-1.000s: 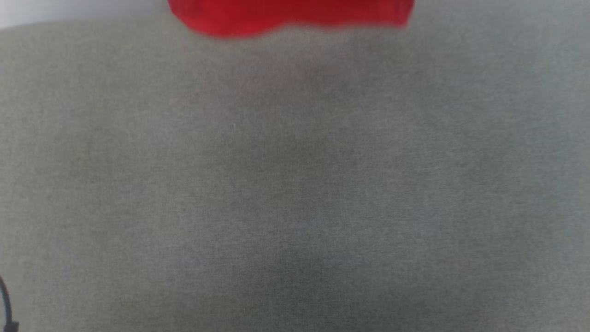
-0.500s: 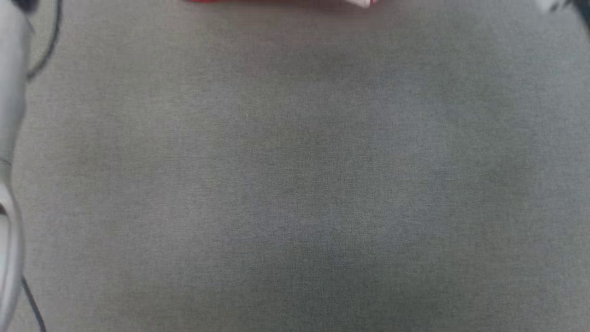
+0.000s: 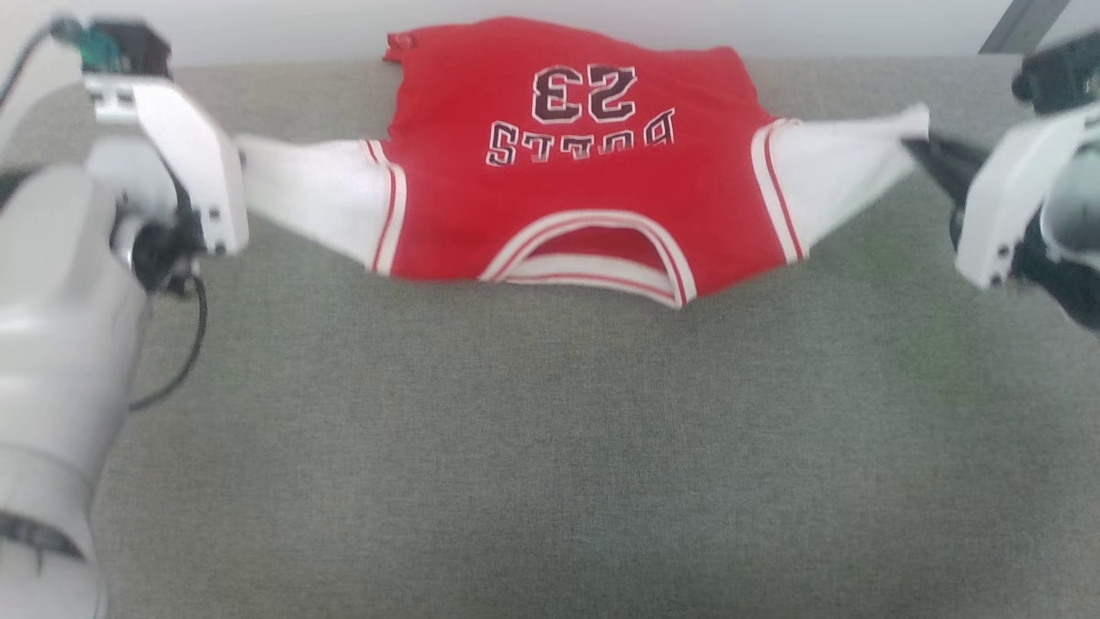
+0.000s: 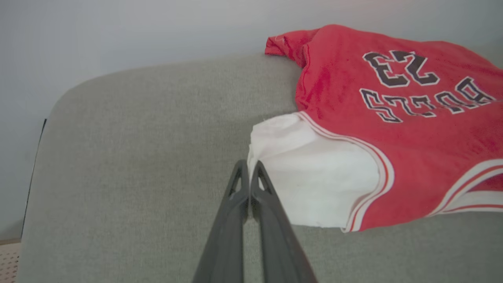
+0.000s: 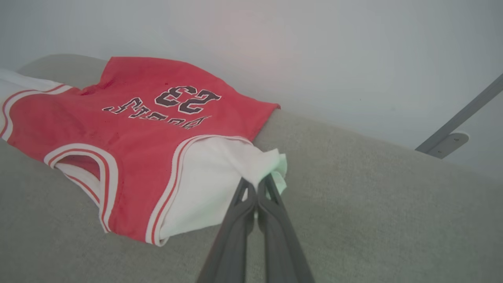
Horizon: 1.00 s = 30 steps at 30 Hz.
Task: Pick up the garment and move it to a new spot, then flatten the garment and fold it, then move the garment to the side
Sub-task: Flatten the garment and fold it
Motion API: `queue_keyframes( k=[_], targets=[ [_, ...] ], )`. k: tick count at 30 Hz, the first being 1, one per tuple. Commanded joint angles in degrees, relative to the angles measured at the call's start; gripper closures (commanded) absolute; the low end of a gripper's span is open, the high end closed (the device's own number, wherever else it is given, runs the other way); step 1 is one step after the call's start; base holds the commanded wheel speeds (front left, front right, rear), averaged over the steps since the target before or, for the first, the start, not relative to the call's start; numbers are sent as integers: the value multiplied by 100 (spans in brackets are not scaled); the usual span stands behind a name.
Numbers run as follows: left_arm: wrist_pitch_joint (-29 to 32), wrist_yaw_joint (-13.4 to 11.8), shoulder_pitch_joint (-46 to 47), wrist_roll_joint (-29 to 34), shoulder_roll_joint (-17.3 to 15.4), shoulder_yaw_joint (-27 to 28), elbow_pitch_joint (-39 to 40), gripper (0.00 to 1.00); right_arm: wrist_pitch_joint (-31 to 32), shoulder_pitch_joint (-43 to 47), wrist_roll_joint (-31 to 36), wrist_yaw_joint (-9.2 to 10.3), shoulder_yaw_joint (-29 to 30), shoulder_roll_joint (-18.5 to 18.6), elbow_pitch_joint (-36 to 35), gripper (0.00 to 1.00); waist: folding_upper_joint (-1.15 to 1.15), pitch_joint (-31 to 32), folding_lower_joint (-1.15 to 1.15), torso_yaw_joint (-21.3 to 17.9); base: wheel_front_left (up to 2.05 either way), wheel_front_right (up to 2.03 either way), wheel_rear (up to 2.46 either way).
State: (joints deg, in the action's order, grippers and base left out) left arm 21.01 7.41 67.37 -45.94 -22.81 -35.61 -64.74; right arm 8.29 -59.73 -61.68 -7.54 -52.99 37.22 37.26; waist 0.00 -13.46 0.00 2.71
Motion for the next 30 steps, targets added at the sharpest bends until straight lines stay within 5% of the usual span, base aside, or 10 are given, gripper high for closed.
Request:
queue_keyframes(
  k=[1,8,14,27,30],
  targets=[
    [139,1,-228,-91,-54,-17,109,100,119,172,-114,10,-74,151,-159,100,0,109,0,27,0,0,0],
    [713,-2,-1342,-375,-454,-112,928,100,769,1016,-805,10,-363,783,-976,100,0,293,0,75,0,0,0],
    [1218,-371,-2439,-617,-906,-109,2101,100,1144,1691,-1185,10,-515,1225,-1540,100,0,453,0,67,0,0,0],
    [2479,-2464,-5132,-1423,-2365,296,6001,100,1796,2888,-1963,10,-630,2258,-2886,100,0,646,0,86,0,0,0],
    [2583,-2740,-5437,-1505,-2555,345,6488,100,1865,3057,-2073,10,-645,2395,-3033,100,0,658,0,90,0,0,0]
  ],
)
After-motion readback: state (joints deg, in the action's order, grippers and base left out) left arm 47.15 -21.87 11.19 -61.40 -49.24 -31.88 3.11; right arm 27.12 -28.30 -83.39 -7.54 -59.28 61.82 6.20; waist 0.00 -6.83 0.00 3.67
